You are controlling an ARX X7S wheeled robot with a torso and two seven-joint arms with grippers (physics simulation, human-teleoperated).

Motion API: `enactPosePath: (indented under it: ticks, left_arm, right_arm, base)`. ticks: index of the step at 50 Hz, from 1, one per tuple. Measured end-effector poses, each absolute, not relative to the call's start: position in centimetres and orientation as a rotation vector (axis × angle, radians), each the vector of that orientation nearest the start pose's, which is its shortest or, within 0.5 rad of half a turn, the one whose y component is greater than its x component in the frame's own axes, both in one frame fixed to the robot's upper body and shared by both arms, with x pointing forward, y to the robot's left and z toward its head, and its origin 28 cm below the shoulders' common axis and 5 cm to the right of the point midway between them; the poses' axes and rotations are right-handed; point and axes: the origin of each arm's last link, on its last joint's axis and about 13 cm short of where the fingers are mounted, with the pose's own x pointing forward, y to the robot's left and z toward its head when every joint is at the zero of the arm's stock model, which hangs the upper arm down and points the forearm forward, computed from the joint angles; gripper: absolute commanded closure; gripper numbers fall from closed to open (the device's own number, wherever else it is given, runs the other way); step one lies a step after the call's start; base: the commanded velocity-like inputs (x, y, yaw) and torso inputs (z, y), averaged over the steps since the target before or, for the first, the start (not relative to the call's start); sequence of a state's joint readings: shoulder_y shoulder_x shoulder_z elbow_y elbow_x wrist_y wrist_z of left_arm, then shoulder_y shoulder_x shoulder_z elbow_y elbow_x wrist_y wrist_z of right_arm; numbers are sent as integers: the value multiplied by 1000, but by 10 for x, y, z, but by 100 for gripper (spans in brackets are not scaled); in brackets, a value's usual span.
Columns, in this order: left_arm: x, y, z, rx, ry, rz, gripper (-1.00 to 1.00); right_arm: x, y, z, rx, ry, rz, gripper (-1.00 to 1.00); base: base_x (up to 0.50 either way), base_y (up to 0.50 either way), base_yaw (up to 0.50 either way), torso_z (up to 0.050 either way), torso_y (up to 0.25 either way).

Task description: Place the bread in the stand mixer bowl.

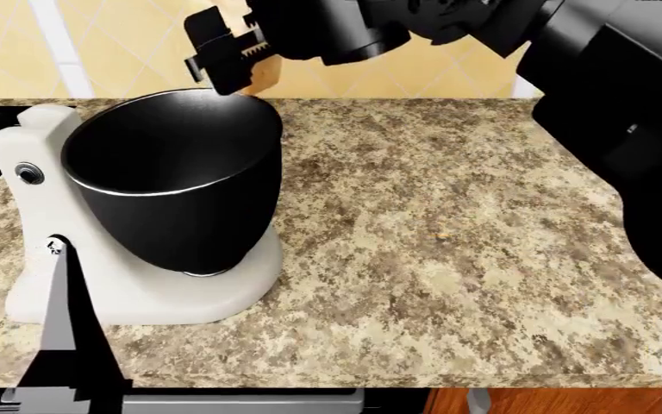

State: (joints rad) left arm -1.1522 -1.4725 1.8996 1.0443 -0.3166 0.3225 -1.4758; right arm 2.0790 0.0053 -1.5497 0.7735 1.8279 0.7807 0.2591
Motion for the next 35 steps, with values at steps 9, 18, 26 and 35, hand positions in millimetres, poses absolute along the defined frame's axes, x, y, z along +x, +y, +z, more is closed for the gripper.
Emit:
enactPosePath:
  ticks: [9, 18, 26, 35]
  left_arm:
    - [93, 246, 196, 95, -525, 29, -100]
    - [94, 245, 196, 96, -526, 27, -100]
    - [94, 245, 197, 97, -528, 25, -100]
    - [94, 245, 197, 98, -528, 23, -100]
  right_arm:
    - [332, 32, 408, -316, 290, 576, 100]
    - [328, 35, 407, -345, 290, 607, 100]
    - [326, 38, 401, -387, 308, 623, 100]
    - [327, 39, 391, -409, 333, 643, 100]
  base:
    - [0, 0, 0, 0, 0]
    - [0, 0, 0, 0, 0]
    - [0, 0, 0, 0, 0]
    - [0, 0, 0, 0, 0]
